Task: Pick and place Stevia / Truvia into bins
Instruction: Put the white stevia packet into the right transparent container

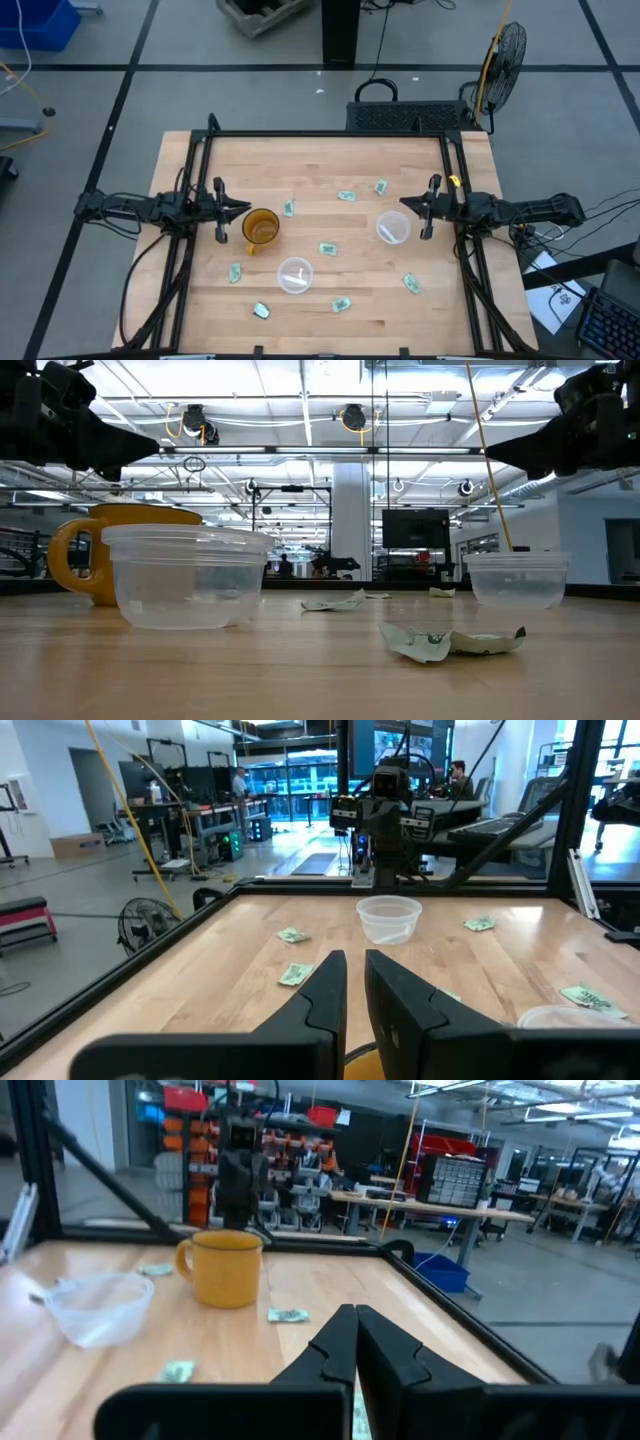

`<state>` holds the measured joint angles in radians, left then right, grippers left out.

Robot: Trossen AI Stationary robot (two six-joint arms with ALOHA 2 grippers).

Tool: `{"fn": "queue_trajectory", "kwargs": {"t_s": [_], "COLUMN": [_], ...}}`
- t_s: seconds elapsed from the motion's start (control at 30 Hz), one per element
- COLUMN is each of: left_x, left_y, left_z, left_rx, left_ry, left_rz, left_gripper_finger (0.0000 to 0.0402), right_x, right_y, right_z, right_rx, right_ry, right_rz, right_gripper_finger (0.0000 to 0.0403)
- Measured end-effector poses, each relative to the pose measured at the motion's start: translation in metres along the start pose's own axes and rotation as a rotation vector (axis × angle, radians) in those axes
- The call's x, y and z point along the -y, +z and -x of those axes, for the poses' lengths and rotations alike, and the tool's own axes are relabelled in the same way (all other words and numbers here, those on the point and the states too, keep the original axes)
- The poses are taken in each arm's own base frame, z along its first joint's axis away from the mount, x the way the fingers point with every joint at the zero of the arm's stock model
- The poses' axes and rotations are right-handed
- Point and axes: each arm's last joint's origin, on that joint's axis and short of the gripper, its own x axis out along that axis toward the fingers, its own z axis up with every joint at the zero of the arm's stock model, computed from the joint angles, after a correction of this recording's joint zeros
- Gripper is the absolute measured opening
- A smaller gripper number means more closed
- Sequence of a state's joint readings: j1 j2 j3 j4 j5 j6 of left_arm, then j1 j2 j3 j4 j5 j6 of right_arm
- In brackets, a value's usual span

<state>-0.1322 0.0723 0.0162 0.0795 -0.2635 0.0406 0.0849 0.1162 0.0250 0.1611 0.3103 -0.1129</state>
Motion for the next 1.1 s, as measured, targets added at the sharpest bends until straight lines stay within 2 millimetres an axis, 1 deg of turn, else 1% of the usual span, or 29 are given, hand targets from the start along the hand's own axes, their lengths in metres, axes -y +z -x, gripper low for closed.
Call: {"fn": "queue_trajectory", "kwargs": {"t_s": [0.13,0.3,0.4,0.57,0.63,0.73,0.87,0.97,1.1], "left_x": [0.0,0.0,0.0,0.0,0.0,-0.003,-0.005,-0.006,-0.011], "left_y": [0.0,0.0,0.0,0.0,0.0,0.002,0.018,0.036,0.065], "left_z": [0.0,0.0,0.0,0.0,0.0,0.0,0.002,0.005,0.007], "left_rx": [0.0,0.002,0.002,0.001,0.002,0.024,0.092,0.116,0.057], "left_ry": [0.0,0.007,0.003,-0.004,0.014,0.096,0.133,0.135,0.185], "left_rz": [0.0,-0.009,0.015,0.095,0.114,0.111,0.062,0.06,0.018], "left_gripper_finger": [0.0047,0.0047,0.0047,0.0047,0.0047,0.0047,0.0047,0.0047,0.0047], "right_x": [0.0,0.0,0.0,0.003,0.003,0.003,0.002,0.004,0.006], "right_y": [-0.001,-0.001,0.0,0.004,0.007,0.01,0.007,0.03,0.048], "right_z": [0.0,0.0,0.0,0.0,0.0,-0.001,-0.004,-0.006,-0.012], "right_rx": [-0.007,-0.006,-0.002,0.033,0.057,0.085,0.026,0.111,0.216], "right_ry": [0.0,0.0,-0.009,-0.091,-0.093,-0.098,-0.089,-0.113,-0.167], "right_rz": [-0.043,0.042,0.049,-0.01,-0.014,0.013,0.107,0.205,0.252], "right_gripper_finger": [0.0,0.0,0.0,0.0,0.0,0.0005,0.0034,0.0063,0.0094]}}
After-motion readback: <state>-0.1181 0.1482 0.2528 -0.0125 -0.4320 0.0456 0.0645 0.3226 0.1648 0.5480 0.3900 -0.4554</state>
